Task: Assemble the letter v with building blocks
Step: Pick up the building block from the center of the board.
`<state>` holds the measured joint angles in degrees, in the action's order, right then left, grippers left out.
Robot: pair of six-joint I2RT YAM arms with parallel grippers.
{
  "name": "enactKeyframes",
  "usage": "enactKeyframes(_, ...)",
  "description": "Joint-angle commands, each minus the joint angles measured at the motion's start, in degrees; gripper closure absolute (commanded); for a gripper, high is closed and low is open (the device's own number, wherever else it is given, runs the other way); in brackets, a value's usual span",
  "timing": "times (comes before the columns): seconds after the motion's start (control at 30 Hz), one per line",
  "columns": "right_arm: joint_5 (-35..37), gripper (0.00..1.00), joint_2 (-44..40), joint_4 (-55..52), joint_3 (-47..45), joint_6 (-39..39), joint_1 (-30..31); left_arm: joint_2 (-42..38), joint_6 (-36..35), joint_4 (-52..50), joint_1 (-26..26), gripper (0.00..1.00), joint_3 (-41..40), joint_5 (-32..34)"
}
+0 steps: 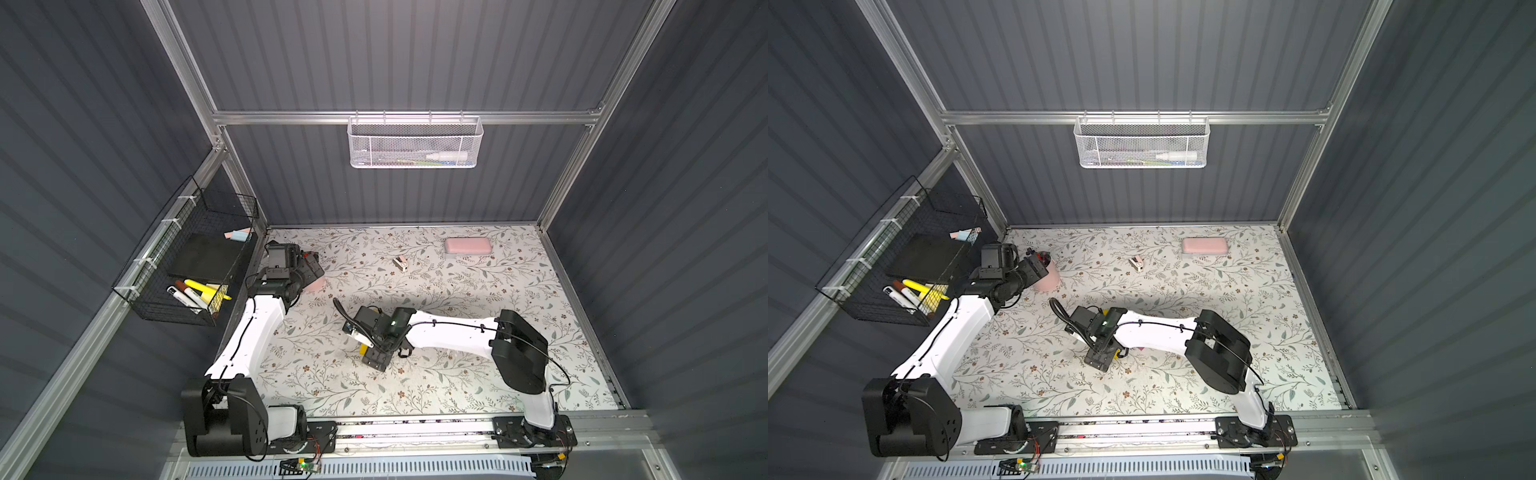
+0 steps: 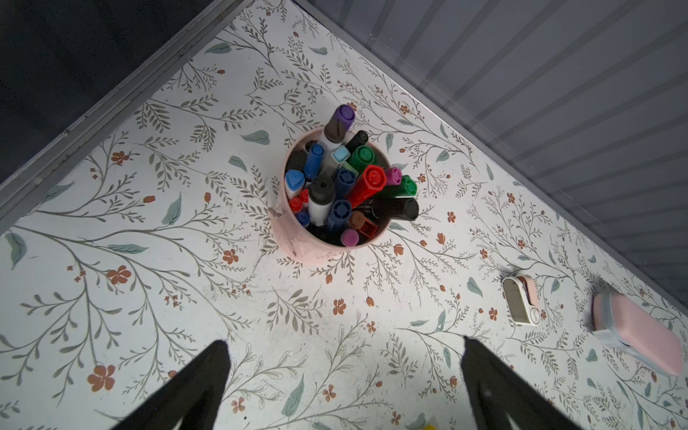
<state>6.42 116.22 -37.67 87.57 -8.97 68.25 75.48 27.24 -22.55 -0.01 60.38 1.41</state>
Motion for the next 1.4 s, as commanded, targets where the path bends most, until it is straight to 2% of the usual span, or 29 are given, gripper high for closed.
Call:
enactKeyframes(0.0,-3.0,0.15,1.7,-0.9,1.7,-0.2,0.0,-1.6,0.6,-1.0,0.4,0.0,-0.3,-0.1)
enactKeyframes(0.57,-5.1,0.21,5.3,0.0,1.9,1.1,-1.8,-1.2,0.6,-1.0,1.0,0.0,-0.4,-0.3)
enactKeyframes(0.77,-6.5,0.35,6.2,0.0,2.2,1.1,-1.9,-1.2,0.7,-0.8,1.0,0.0,-0.5,-0.6)
enactKeyframes(1.07,-6.9,0.46,7.7,-1.0,3.7,1.2,-1.9,-1.2,0.7,-0.5,1.1,0.01,-0.6,-1.3)
enactKeyframes(1.2,-6.5,0.62,7.7,-1.1,3.7,1.6,-1.8,-1.3,0.6,-0.5,1.1,0.01,-0.7,-1.3)
enactKeyframes(1.37,-2.5,0.72,6.4,-0.9,4.1,4.1,-1.8,-1.4,0.6,-0.5,1.2,0.0,-0.7,-1.2)
